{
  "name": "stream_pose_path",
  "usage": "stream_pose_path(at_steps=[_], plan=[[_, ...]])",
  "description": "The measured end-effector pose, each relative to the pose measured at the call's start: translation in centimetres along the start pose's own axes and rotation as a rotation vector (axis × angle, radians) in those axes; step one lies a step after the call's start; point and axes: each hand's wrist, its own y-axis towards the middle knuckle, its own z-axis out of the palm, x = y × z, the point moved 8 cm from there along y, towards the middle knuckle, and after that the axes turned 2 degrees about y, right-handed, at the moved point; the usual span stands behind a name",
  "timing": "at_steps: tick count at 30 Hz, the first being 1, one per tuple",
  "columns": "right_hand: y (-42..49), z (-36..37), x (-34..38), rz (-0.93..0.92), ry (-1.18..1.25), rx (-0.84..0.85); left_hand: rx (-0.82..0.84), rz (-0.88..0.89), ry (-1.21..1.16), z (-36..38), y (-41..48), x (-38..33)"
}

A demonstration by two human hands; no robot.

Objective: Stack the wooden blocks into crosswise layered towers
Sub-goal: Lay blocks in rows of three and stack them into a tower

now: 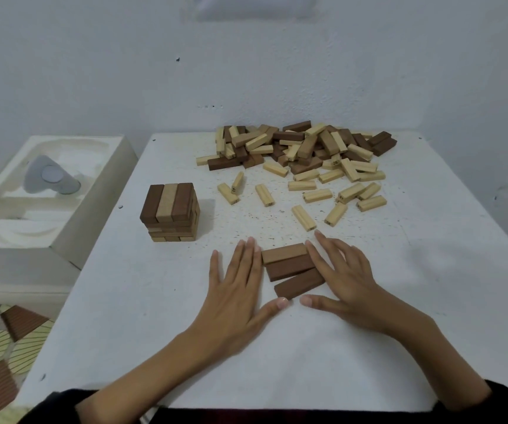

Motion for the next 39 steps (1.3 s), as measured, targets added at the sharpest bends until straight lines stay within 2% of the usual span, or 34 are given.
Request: stream_pose_path(at_steps=[6, 11, 16, 19, 22, 25, 27, 32, 37, 39], plan=[[0.0, 0.0, -0.1, 0.037, 0.052, -0.046, -0.014, 0.015, -0.019, -0.5, 0.5, 0.3], [0.6, -2.2, -1.0, -0.024, 0.208, -0.048, -0.069, 0.134, -0.251, -2.3, 1.3, 0.7], [1.3, -2.7, -0.3, -0.069, 0.24, -0.174, -0.05, 0.261, -0.384, -3.2, 2.8, 1.0], [0.7, -1.9, -0.2, -0.015, 0.214, -0.18, -0.006, 0.25, -0.331, -3.3, 2.9, 1.4], [-0.6, -0.9, -0.7, 0.113, 0.07, -0.143, 0.035, 0.151, -0.155, -2.2, 2.2, 1.9], [-1.4, 0.0, -0.4, 0.216, -0.001, -0.148, 0.069, 0.092, -0.084, -1.0, 0.8, 1.3], [-1.4, 0.4, 0.1, 0.198, -0.07, -0.221, 0.073, 0.084, -0.044, -0.4, 0.4, 0.7], [-0.9, 0.8, 0.9, 0.225, -0.071, -0.276, 0.043, 0.056, 0.008, -0.1, 0.7, 0.1], [-0.4, 0.5, 1.2, 0.151, -0.083, -0.234, 0.029, 0.068, -0.005, -0.1, 0.8, 0.3], [-0.6, 0.0, 0.1, 0.141, 0.027, -0.195, 0.005, 0.077, -0.08, -0.4, 0.9, 0.9]])
